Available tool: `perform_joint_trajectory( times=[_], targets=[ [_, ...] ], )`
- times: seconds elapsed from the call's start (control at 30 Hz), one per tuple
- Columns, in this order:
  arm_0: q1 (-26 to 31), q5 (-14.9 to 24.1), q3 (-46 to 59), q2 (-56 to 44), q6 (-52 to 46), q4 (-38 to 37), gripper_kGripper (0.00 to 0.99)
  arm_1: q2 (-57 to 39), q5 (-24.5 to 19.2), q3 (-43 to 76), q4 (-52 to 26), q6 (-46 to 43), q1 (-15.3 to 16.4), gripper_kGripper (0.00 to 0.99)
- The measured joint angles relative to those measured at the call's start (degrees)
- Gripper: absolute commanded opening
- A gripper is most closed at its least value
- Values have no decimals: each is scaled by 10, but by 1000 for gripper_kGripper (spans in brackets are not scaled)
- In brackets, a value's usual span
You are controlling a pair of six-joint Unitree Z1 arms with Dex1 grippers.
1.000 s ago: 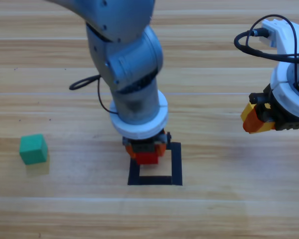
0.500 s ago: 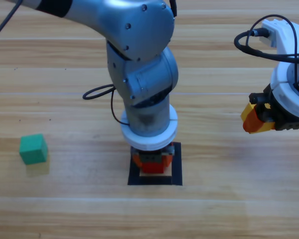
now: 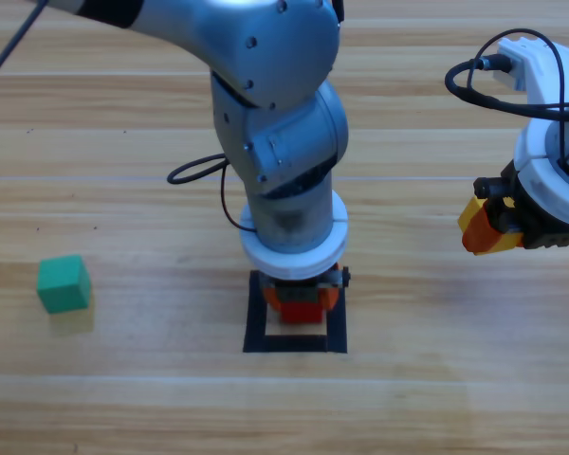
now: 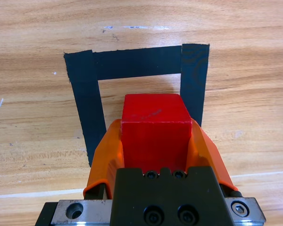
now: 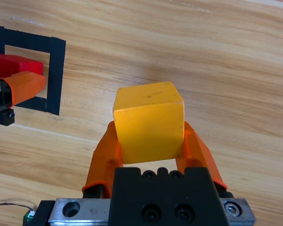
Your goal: Stack the blocks in the rectangular block: red at the bottom, yellow in the middle, green on top
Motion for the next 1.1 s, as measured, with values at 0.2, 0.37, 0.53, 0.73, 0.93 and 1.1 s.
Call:
perform_joint_trajectory(
  times=[0.2, 0.37, 0.53, 0.73, 0.93, 1.1],
  targets=[
    [0, 0, 0, 5, 0, 0, 58, 0, 0, 0, 0, 0, 0, 178],
    [0, 0, 0, 5, 0, 0, 58, 0, 0, 0, 0, 0, 0, 178],
    [0, 0, 0, 5, 0, 0, 72, 0, 0, 0, 0, 0, 0, 178],
    [0, 0, 0, 5, -1, 0, 511, 0, 0, 0, 0, 0, 0, 178],
    [-2, 0, 0, 6, -11, -1, 990, 0, 0, 0, 0, 0, 0, 178],
    [-8, 0, -1, 6, -14, -7, 990, 0, 0, 0, 0, 0, 0, 178]
  ],
)
